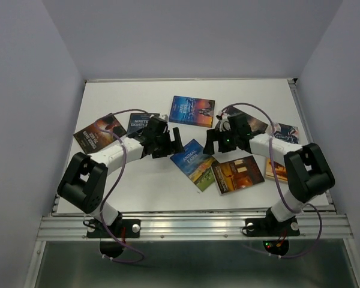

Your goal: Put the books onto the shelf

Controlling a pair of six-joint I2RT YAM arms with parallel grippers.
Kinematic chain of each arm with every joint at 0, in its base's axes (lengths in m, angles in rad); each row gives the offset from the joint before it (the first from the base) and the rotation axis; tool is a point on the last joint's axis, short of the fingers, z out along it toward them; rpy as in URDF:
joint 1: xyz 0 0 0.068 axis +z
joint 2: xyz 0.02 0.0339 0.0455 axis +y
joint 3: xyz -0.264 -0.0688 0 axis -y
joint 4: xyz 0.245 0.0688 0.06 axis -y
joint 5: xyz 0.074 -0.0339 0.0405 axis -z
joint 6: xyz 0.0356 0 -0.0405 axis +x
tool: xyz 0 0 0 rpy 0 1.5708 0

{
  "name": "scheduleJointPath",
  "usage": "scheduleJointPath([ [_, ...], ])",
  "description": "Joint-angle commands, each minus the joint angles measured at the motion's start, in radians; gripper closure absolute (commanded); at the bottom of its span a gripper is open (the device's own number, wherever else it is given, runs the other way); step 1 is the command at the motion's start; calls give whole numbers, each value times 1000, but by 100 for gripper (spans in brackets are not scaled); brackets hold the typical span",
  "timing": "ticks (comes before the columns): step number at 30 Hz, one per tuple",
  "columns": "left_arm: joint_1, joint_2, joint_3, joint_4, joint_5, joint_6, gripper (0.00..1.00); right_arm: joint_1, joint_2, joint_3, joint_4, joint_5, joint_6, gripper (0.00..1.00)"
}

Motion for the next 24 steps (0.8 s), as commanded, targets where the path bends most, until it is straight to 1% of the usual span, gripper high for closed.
scheduleJointPath([
  [1,-25,-52,-111,50,-18,-121,1,45,90,77,15,-37,-30,0],
  [3,-31,-58,-143,65,1,-146,1,59,117,100,-4,-18,-33,0],
  [6,-49,-64,-217,131,31,-190,2,97,149,113,-22,-15,-47,0],
  [7,-54,-61,-221,160,34,-210,4,107,156,115,-39,-21,-60,5],
  [8,-60,-55,-224,167,34,-210,4,122,166,117,-47,-17,-59,8],
  [9,-75,-40,-226,174,37,-224,5,122,179,114,-51,-11,-56,18],
  [12,-102,-3,-224,216,52,-244,8,131,195,98,-73,-1,-39,30],
  [13,-114,8,-227,239,57,-252,9,131,195,92,-83,-6,-36,36],
  [14,-117,18,-228,252,72,-258,13,131,192,72,-86,-7,-28,39],
  [15,-117,29,-229,265,78,-262,14,131,187,61,-88,-6,-19,43],
  [16,-117,44,-229,292,78,-284,15,131,178,51,-88,-7,-14,50],
  [18,-117,54,-226,326,87,-296,16,131,175,25,-88,-18,9,54],
  [19,-117,57,-218,343,89,-305,16,131,175,20,-88,-30,15,58],
  [21,-117,58,-203,409,103,-319,16,131,184,6,-82,-79,30,60],
  [22,-119,60,-180,461,106,-327,16,131,187,6,-82,-98,36,62],
  [24,-119,58,-154,518,127,-351,16,131,192,11,-79,-151,61,63],
])
